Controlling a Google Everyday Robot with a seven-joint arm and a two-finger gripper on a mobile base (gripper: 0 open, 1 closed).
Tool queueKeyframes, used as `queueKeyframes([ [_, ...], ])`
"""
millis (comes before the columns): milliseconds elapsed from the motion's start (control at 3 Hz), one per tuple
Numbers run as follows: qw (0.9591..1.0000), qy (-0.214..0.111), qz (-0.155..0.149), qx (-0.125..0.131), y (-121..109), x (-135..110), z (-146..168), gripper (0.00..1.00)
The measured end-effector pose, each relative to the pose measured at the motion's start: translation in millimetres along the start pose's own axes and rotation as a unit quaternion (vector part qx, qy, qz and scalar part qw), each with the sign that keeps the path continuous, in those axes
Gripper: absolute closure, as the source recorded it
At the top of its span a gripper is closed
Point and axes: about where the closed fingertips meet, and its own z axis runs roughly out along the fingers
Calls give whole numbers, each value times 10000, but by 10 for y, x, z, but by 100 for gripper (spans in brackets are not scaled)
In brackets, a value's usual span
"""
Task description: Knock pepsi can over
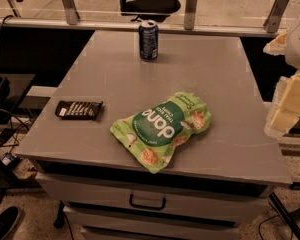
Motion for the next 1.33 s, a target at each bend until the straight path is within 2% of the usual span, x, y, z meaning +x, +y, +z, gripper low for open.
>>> queueKeyframes([
  [333,10000,1,-1,12,-5,-5,-6,0],
  [667,9998,-131,87,-89,-202,-102,148,0],
  [1000,9990,-360,201,-146,-560,-289,405,0],
  [1333,9975,-584,379,-86,-987,-535,658,0],
])
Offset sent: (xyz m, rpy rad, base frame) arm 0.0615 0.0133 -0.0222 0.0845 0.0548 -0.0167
